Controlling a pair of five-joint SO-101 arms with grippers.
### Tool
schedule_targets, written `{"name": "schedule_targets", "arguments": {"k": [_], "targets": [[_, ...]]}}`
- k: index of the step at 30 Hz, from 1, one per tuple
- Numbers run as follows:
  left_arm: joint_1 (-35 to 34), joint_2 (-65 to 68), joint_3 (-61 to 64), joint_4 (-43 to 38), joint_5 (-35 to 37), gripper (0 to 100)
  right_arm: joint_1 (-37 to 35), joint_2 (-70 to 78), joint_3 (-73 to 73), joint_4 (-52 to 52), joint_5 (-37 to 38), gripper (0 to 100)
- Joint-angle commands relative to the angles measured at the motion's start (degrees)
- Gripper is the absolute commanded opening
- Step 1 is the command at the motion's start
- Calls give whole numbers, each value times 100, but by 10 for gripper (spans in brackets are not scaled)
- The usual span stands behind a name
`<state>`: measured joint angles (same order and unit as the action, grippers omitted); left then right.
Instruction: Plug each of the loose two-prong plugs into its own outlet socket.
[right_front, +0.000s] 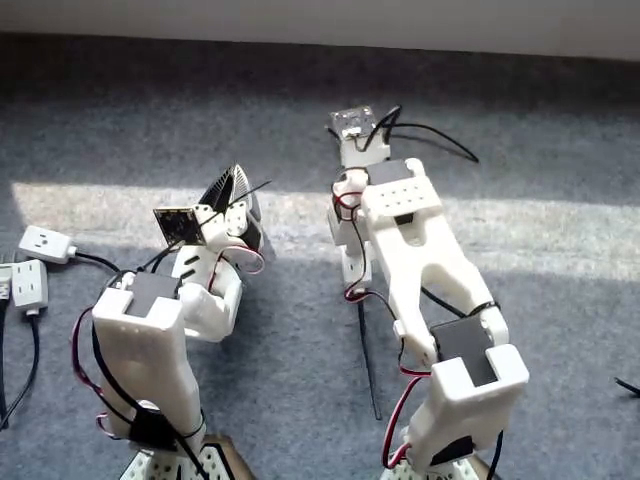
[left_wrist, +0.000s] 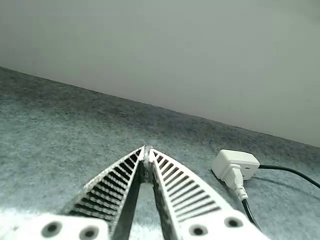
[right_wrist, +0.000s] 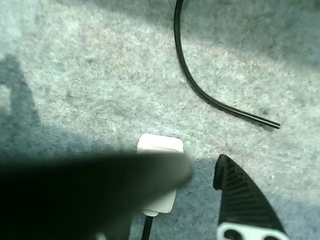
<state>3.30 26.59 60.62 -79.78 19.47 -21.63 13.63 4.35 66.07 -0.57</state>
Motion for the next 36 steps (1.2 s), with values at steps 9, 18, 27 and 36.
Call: {"name": "schedule_targets", "arguments": {"k": [9, 18, 27, 36], "targets": [[101, -84, -13, -132, 9, 7, -268, -57, 303, -154, -18, 210], [92, -84, -13, -132, 9, 7, -48, -57, 875, -541, 255, 210], [92, -84, -13, -132, 9, 7, -40, -48, 1543, -1086, 343, 210], [92, -84, -4, -132, 9, 7, -4, -48, 1657, -1121, 422, 152]]}}
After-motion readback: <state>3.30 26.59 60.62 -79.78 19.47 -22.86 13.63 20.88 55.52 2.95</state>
